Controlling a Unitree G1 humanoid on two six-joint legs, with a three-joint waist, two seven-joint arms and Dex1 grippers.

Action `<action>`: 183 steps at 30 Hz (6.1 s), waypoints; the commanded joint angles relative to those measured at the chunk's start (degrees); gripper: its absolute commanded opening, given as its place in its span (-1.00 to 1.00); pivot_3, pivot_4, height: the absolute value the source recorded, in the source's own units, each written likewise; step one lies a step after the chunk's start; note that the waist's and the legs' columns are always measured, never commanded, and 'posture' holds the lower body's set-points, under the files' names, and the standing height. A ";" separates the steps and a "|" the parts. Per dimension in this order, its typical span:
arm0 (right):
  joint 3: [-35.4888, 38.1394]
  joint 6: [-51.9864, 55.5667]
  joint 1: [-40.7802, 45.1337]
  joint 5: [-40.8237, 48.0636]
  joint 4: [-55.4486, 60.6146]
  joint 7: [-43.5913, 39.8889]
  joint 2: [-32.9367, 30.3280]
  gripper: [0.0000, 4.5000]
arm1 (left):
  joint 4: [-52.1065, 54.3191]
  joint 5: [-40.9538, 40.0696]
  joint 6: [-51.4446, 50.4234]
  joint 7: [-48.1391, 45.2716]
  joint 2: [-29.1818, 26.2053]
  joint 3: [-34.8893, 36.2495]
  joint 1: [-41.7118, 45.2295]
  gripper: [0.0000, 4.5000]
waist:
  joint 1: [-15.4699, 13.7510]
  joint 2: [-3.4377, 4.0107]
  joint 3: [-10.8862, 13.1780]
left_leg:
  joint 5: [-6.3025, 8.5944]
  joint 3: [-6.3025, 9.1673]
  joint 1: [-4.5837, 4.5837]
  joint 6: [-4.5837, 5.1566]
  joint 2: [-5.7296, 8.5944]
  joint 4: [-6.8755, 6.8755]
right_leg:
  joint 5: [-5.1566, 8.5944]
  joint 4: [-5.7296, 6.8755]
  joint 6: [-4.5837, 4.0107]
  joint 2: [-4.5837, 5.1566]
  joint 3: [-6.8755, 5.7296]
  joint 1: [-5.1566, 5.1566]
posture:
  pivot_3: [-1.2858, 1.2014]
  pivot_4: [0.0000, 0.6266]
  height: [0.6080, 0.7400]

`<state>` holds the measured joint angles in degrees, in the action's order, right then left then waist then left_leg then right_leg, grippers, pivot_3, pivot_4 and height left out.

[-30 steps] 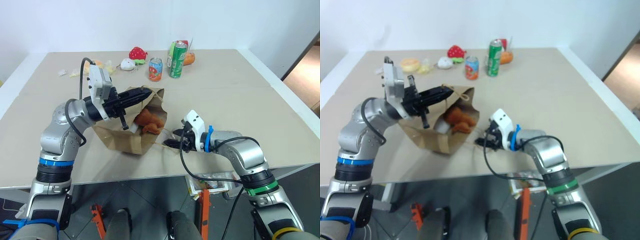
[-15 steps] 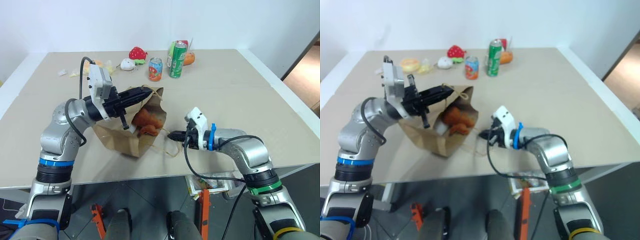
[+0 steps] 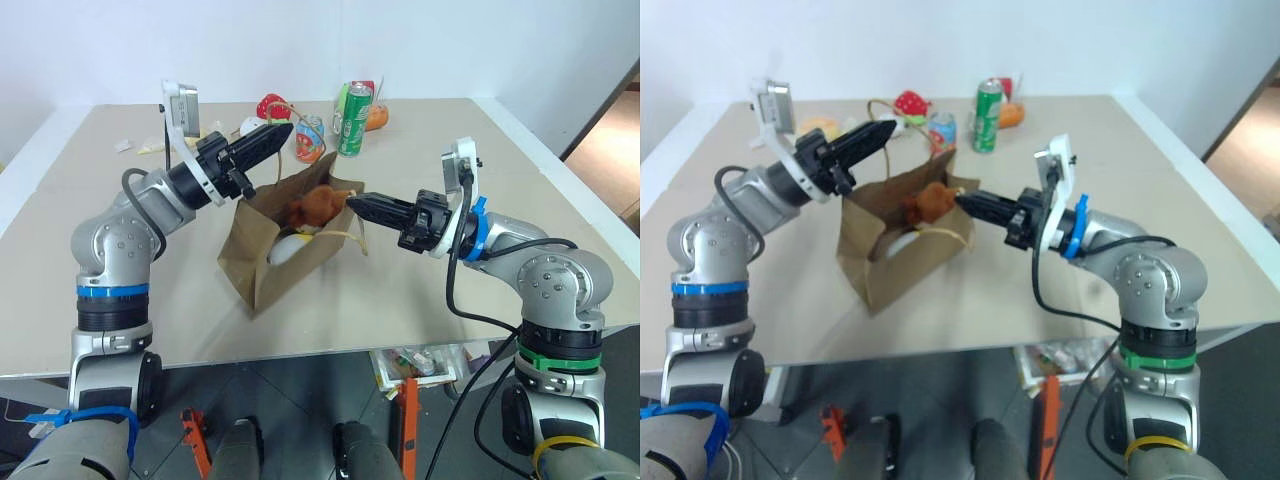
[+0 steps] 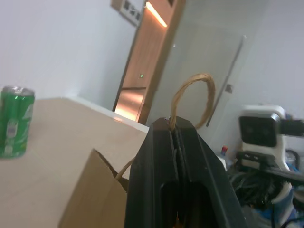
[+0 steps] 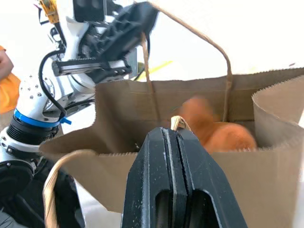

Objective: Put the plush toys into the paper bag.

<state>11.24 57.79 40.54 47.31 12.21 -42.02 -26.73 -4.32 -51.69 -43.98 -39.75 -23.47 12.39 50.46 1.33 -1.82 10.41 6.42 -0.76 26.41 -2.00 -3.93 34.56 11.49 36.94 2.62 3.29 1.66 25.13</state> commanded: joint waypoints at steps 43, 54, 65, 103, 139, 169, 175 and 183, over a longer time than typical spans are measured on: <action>10.64 -2.72 7.02 7.05 -7.83 4.76 -4.56 0.98 | 2.07 -4.53 -11.98 -10.63 -8.44 2.95 -3.69 1.00 | 0.02 0.01 0.01 | 0.00 -0.01 0.04 -0.01 0.00 -0.05 | 0.04 0.00 -0.03 0.00 0.00 0.06 | 0.03 -0.52 1.00; 10.79 0.69 -9.85 12.33 6.50 -3.17 -15.93 0.87 | 4.73 2.59 -1.97 -29.23 -20.84 0.50 -15.59 1.00 | -0.11 0.03 0.03 | 0.10 -0.01 0.06 -0.05 0.00 -0.20 | 0.28 -0.01 -0.13 0.03 0.00 0.10 | 0.03 -0.52 1.00; 11.29 -1.39 -24.77 14.15 14.09 -9.52 -22.36 -0.98 | 3.43 19.06 23.52 -43.07 -26.44 -5.20 -24.76 1.00 | -0.11 0.02 0.03 | 0.22 -0.15 -0.01 -0.24 0.00 -0.12 | 0.24 -0.07 -0.21 0.19 -0.02 0.09 | 0.03 -0.52 1.00; -17.49 -14.72 -7.24 -16.00 2.60 6.53 5.56 -0.98 | -8.25 30.14 32.97 -36.77 -8.89 -16.19 -11.65 1.00 | -0.11 -0.01 0.03 | 0.12 -0.06 0.11 -0.08 -0.01 -0.01 | 0.19 0.00 -0.07 0.04 -0.02 0.07 | 0.03 -0.52 1.00; -16.55 -14.67 -8.77 -19.65 3.29 6.58 3.69 -1.00 | 7.24 33.81 13.30 -14.21 -4.84 -18.95 -14.11 -0.97 | -0.09 -0.01 0.02 | 0.10 -0.03 0.06 -0.06 -0.01 0.01 | 0.14 0.05 -0.03 0.01 0.00 0.04 | 0.03 -0.52 1.00; 6.15 -5.74 -22.24 4.77 14.80 -12.56 -25.25 -1.00 | -17.52 28.23 36.45 -48.27 -13.96 -15.25 -10.27 -0.45 | -0.28 0.00 0.03 | 0.11 -0.09 0.06 -0.08 0.00 0.10 | 0.17 0.02 -0.10 0.11 -0.01 0.01 | 0.03 -0.52 1.00; 6.50 -6.17 -21.93 4.92 13.40 -12.29 -25.53 -1.00 | -8.71 23.50 25.95 -47.66 -16.16 -13.35 -13.29 0.55 | -0.13 0.00 0.03 | 0.11 -0.08 0.07 -0.07 0.00 0.08 | 0.18 0.02 -0.07 0.09 0.00 0.01 | 0.03 -0.52 1.00; 7.37 -6.21 -20.74 5.38 10.49 -13.23 -26.31 -1.00 | -10.76 22.78 22.64 -38.66 -19.53 -5.71 -10.92 0.64 | -0.09 0.00 0.04 | 0.11 -0.06 0.03 -0.07 0.00 0.10 | 0.16 0.02 -0.08 0.09 -0.01 0.00 | 0.03 -0.52 1.00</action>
<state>16.46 52.55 18.54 51.62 23.17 -54.77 -52.01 -14.92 -27.24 -18.61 -81.52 -40.87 2.38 36.64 1.24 -1.82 10.45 6.53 -0.83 26.44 -2.07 -3.93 34.66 11.65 36.96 2.54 3.38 1.66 25.13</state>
